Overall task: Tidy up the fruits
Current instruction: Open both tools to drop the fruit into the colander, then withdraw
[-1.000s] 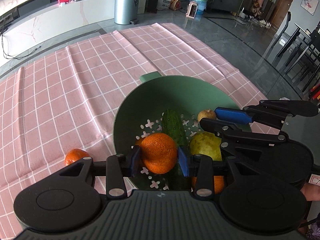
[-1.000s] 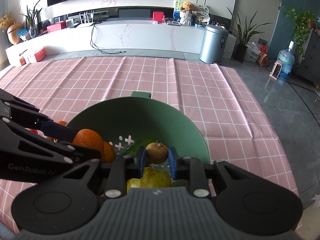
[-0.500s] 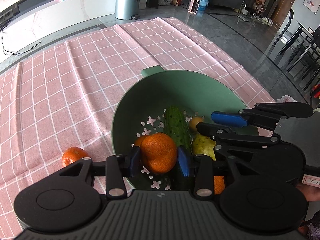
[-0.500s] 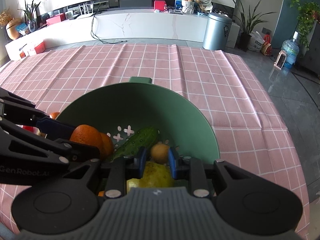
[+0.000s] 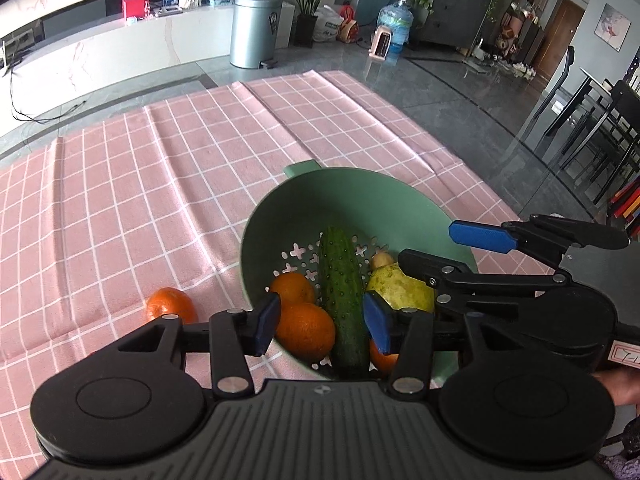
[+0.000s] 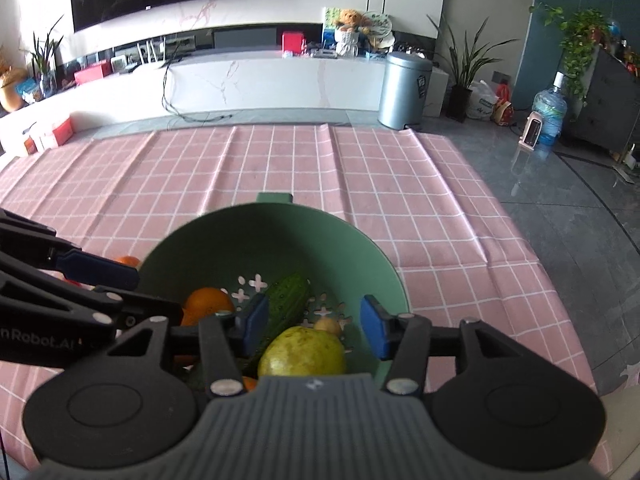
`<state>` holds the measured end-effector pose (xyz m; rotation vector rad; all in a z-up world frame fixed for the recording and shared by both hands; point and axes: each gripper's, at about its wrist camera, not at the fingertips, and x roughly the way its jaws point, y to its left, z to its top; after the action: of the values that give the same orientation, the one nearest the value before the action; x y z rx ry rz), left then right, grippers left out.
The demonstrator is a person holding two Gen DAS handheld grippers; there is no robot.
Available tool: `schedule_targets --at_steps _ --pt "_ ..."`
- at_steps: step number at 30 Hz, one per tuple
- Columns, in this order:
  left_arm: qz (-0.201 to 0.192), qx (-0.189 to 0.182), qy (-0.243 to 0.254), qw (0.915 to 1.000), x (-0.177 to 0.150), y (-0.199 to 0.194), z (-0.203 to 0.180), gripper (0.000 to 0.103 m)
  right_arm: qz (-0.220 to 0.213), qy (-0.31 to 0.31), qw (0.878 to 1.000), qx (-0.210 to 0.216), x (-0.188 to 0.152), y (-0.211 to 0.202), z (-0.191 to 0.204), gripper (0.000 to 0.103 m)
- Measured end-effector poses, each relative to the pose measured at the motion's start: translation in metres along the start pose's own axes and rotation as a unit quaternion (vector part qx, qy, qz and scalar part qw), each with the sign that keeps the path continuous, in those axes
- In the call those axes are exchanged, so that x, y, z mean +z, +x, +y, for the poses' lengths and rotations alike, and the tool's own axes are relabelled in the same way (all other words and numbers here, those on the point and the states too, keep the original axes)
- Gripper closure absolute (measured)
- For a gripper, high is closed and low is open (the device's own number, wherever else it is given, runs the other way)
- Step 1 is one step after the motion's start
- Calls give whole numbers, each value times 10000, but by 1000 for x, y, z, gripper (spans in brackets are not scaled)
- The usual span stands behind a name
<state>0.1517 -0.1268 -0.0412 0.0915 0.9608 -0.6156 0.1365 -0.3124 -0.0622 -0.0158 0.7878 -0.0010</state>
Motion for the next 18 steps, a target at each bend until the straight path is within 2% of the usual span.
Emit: schedule_targets --at_steps 3,9,18 --pt "-113 64 67 9999 -5 -15 2 46 -148 186 9997 58 -2 -15 7 50" --pt "-249 300 94 9992 -17 -44 16 46 -326 526 9975 353 -11 -40 30 49" --pt "-297 673 -87 9973 -40 -66 52 46 -282 806 9935 759 -28 -54 75 47"
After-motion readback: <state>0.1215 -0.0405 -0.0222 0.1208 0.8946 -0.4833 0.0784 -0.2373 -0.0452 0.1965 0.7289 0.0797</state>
